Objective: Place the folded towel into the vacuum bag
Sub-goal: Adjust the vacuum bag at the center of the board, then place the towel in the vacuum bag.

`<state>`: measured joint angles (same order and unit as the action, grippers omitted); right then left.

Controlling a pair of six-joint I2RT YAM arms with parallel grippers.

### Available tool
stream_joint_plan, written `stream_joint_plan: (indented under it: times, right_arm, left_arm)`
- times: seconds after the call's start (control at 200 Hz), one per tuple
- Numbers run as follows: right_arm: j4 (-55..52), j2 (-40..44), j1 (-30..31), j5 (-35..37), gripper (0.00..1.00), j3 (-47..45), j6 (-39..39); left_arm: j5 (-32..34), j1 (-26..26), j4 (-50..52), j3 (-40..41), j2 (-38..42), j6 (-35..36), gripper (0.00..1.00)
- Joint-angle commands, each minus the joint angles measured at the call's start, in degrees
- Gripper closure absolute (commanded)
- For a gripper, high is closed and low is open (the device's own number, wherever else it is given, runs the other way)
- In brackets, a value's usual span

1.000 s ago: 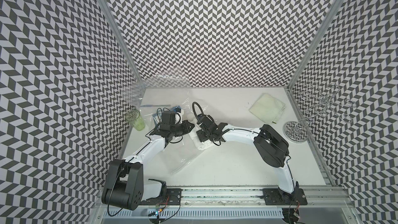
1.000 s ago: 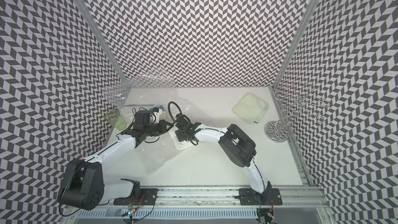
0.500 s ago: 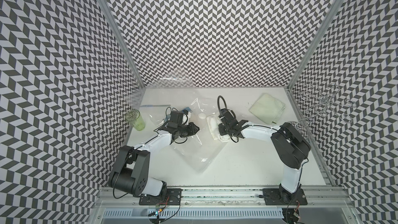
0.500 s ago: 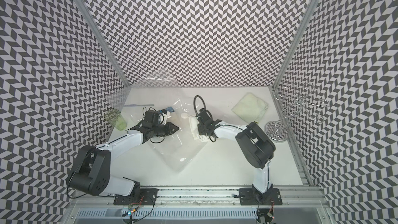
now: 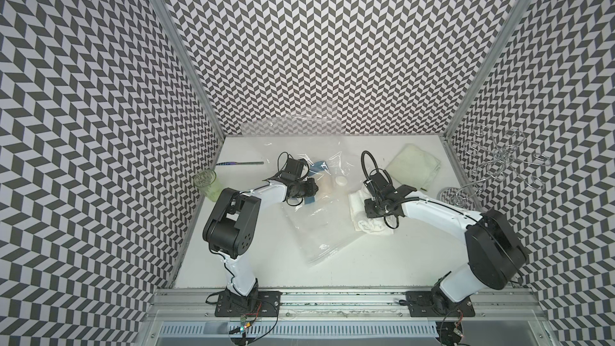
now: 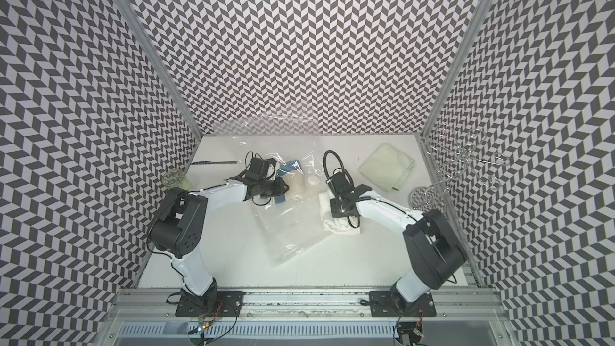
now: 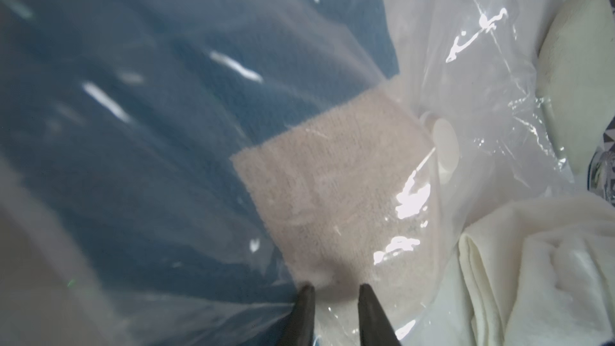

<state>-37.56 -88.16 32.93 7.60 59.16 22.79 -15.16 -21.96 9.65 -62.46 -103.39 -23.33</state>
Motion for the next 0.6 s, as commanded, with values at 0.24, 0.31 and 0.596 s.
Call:
stream_joint_plan:
  times: [0.24, 0.31, 0.596]
  right_arm:
    - [-6.13, 15.00, -7.62, 0.79, 0.85, 7.47, -0.02]
    - [-5.16, 16.73, -8.30, 1.57, 0.86, 7.47, -0.15]
    - [-5.28, 21.39, -9.21, 1.19, 0.86, 7.95, -0.46]
  left_arm:
    - [3.65, -21.54, 15.57, 1.30, 20.08, 13.74, 0.36]
    - [4.68, -27.42, 15.37, 2.98, 20.60, 13.86, 0.30]
    - [19.79, -40.82, 18.20, 3.30, 9.98, 17.46, 0.14]
